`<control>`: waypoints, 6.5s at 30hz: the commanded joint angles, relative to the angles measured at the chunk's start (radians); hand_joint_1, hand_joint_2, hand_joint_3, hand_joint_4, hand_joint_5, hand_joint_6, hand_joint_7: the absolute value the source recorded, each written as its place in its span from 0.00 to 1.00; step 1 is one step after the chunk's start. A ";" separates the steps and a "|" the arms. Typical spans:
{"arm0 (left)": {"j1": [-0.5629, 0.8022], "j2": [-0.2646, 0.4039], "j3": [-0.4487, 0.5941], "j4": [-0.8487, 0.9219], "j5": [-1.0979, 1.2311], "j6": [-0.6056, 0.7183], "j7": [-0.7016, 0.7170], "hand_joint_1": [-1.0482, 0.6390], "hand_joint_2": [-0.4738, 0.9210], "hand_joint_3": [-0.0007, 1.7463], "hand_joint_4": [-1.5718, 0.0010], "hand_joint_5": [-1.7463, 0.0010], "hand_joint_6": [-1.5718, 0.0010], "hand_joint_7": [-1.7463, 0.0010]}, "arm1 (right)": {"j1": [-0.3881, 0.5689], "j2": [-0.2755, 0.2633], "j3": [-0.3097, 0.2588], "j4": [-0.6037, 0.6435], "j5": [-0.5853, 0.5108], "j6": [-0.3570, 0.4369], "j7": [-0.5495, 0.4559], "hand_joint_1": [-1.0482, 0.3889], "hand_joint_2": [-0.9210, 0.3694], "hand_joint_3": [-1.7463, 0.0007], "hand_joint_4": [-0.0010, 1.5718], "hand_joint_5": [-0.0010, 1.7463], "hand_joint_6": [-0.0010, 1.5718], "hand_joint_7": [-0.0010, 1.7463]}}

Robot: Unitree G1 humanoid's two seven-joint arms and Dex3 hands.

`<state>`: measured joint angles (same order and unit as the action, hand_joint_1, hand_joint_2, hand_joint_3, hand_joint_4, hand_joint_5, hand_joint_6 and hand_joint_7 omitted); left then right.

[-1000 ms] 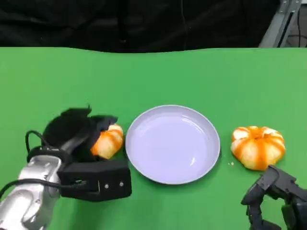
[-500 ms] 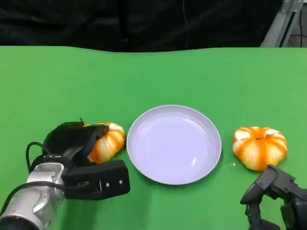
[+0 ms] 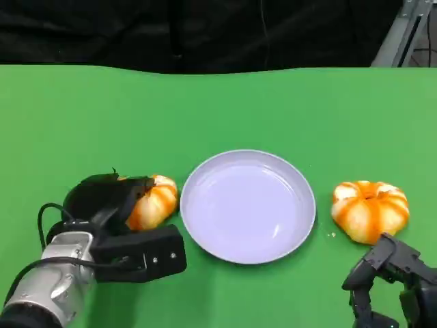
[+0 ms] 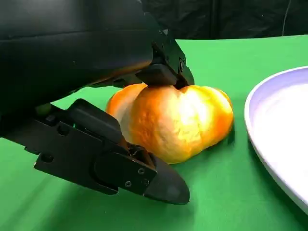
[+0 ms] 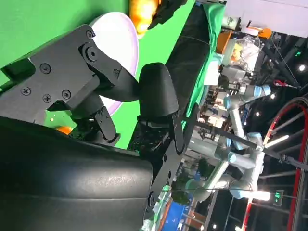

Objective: Grasp the bread from the table and place it into the plate.

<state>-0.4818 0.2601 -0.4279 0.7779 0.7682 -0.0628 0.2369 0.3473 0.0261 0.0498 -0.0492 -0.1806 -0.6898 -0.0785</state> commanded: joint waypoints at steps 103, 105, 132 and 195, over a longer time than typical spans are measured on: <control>-0.149 -0.165 -0.080 0.024 -0.040 -0.264 0.148 0.58 0.96 0.16 0.65 0.00 0.65 0.06 | 0.009 0.011 0.001 -0.008 -0.033 -0.006 -0.037 0.64 0.30 0.33 0.53 1.00 0.48 0.87; -0.163 -0.170 -0.082 0.054 -0.040 -0.276 0.163 0.58 0.97 0.15 0.65 0.00 0.65 0.06 | 0.010 0.012 0.001 -0.009 -0.035 -0.005 -0.038 0.64 0.29 0.33 0.53 1.00 0.48 0.87; -0.277 -0.229 -0.120 0.266 -0.029 -0.303 0.229 0.60 0.99 0.07 0.65 0.00 0.62 0.09 | 0.022 0.020 0.007 -0.035 -0.052 0.028 -0.060 0.64 0.27 0.37 0.53 1.00 0.48 0.87; -0.271 -0.191 -0.160 0.138 -0.048 -0.212 -0.086 0.00 1.00 0.38 1.00 1.00 0.94 1.00 | 0.026 0.018 0.022 -0.045 -0.050 0.044 -0.073 0.64 0.30 0.34 0.53 1.00 0.49 0.86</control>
<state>-0.7625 0.0496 -0.5873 0.9351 0.7186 -0.2862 0.1687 0.3650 0.0450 0.0787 -0.0801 -0.2273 -0.6576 -0.1438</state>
